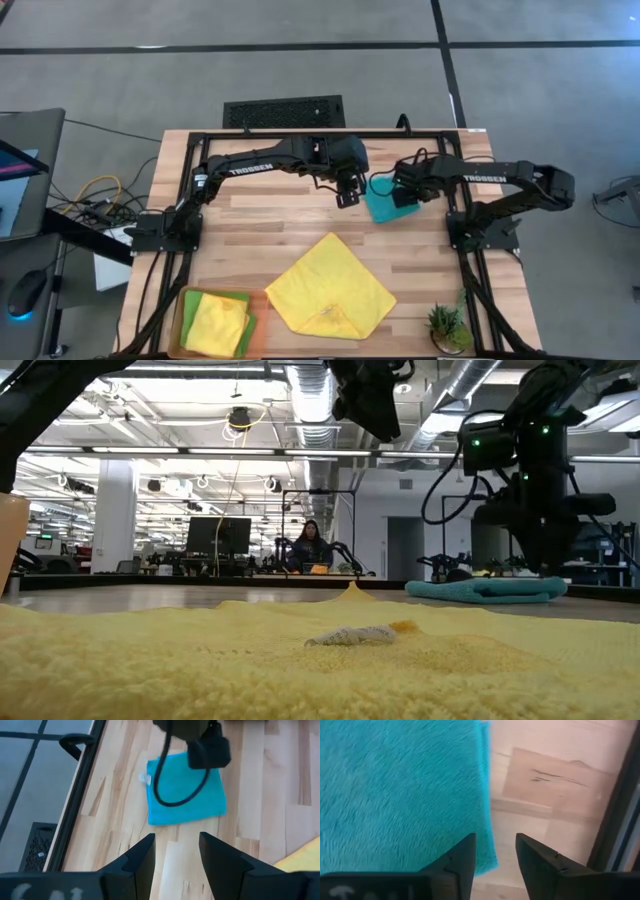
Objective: Fold microfiber towels
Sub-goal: Fold the blue microfiber towel, then put the blue microfiber towel into the bin
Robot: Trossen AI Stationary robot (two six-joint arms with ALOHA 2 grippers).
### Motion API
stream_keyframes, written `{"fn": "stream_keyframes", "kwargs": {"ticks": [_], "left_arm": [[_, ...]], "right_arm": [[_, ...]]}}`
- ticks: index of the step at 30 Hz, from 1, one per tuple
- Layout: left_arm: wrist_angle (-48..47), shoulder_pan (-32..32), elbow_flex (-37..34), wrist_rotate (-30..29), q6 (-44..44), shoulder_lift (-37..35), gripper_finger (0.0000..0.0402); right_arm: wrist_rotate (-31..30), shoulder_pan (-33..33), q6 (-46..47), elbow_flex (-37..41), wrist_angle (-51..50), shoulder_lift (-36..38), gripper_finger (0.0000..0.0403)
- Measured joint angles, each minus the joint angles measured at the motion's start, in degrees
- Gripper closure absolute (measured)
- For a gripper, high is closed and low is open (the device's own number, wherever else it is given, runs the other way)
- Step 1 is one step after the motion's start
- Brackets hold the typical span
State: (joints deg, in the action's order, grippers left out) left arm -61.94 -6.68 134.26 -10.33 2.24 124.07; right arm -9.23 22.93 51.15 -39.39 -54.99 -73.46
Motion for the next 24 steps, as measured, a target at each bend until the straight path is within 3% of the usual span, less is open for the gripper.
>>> {"fn": "stream_keyframes", "kwargs": {"ticks": [4,9,15,21,24], "left_arm": [[-2.0,0.0,-0.3,0.0,0.2,0.0,0.0256],[-0.7,-0.1,-5.8,0.8,1.8,0.1,0.0256],[11.7,-0.9,-15.5,10.1,-1.9,0.1,0.0256],[27.9,-3.1,-27.0,20.1,-24.2,0.1,0.0256],[36.5,-4.0,-31.7,21.0,-35.2,0.1,0.0256]], "right_arm": [[-0.9,-2.8,-3.5,-1.6,-0.1,1.5,0.0243],[-1.0,-5.7,-9.3,-4.6,-0.3,6.6,0.0241],[0.2,-9.5,-15.2,-6.5,0.1,13.8,0.0243],[0.4,-12.6,-16.6,-6.6,1.2,18.4,0.0243],[0.4,-13.8,-16.6,-6.6,1.2,19.7,0.0244]]}}
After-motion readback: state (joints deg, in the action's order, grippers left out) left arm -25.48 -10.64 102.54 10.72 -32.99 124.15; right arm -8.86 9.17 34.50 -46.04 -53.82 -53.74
